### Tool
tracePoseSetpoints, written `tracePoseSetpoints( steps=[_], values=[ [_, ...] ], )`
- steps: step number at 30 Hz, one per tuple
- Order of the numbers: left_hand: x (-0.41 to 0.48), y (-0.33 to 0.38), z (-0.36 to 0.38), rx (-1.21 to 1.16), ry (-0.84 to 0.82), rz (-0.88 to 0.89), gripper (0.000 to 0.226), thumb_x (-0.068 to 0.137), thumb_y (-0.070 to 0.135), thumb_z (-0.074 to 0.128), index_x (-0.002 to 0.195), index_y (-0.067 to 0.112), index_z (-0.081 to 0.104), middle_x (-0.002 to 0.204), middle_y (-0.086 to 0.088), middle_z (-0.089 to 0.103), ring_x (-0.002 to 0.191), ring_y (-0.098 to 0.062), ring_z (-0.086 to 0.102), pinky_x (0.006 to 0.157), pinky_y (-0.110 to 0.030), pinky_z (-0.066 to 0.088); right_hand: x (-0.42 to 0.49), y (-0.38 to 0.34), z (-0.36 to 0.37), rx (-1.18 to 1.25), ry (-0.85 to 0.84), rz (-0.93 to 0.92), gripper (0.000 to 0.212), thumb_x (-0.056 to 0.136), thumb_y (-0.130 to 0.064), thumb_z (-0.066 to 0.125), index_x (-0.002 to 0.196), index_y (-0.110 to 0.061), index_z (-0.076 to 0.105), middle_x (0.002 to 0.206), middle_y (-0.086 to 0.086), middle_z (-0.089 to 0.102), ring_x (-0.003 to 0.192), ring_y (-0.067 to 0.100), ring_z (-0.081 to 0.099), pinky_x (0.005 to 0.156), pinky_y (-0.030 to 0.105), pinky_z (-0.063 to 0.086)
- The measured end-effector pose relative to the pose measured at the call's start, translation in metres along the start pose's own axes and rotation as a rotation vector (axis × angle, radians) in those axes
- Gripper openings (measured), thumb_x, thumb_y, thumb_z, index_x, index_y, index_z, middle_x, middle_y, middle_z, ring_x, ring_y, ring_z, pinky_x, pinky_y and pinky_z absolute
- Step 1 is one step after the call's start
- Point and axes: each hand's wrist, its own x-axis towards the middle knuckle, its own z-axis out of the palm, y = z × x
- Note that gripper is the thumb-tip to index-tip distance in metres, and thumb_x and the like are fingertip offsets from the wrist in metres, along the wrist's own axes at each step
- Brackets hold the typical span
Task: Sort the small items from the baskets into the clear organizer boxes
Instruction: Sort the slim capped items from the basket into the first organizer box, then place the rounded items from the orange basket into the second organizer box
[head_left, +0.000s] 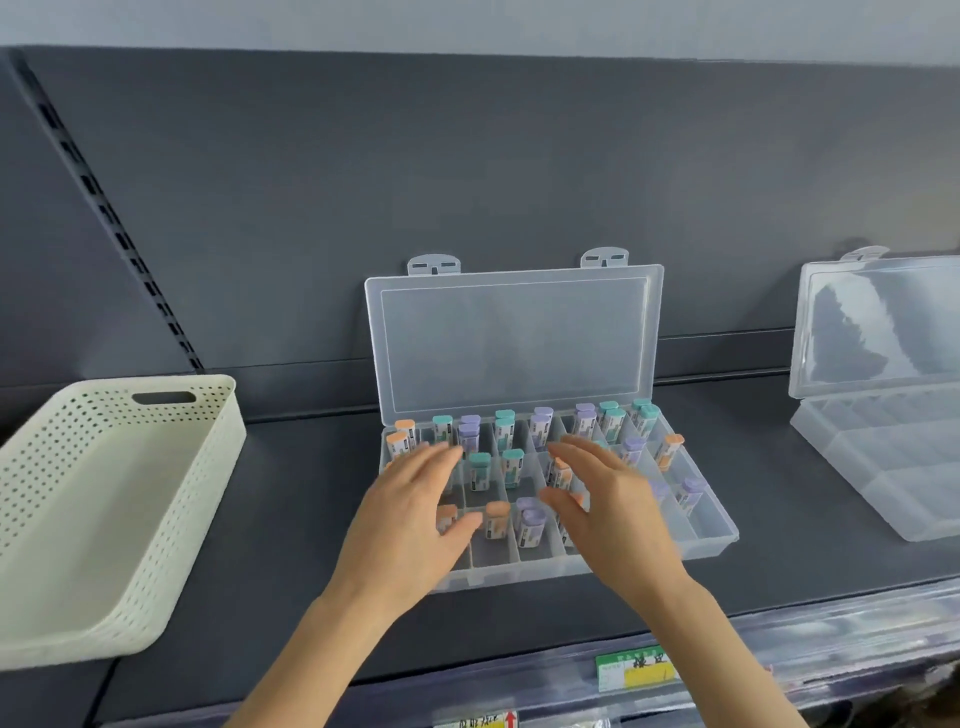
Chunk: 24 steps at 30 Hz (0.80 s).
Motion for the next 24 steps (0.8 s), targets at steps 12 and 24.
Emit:
tracePoseSetpoints(
  steps=[12,24],
  values=[
    [-0.063,-0.044,-0.038,0.028,0.138,-0.258,0.060,0.090,0.046,0.053,0.144,0.030,0.031,0.150,0.016,0.025,0.138,0.000,0.019,0.109,-0.017,0.020,0.005,-0.059,0.041,0.109,-0.161,-0.234,0.041,0.088,-0.022,0.066,0.128,-0.019,0.059,0.136,-0.003,0.053,0.123,0.018,0.053,0.092,0.015,0.038],
    [-0.154,-0.148,-0.137,0.159,0.261,-0.305,0.064,0.082,0.056,0.045,0.135,0.021,0.050,0.142,0.007,0.045,0.136,-0.012,0.034,0.109,-0.024,0.023,-0.005,-0.201,0.093,0.062,-0.318,-0.440,0.053,0.090,-0.038,0.058,0.140,-0.026,0.043,0.150,-0.010,0.031,0.132,0.010,0.040,0.103,0.014,0.028]
  ],
)
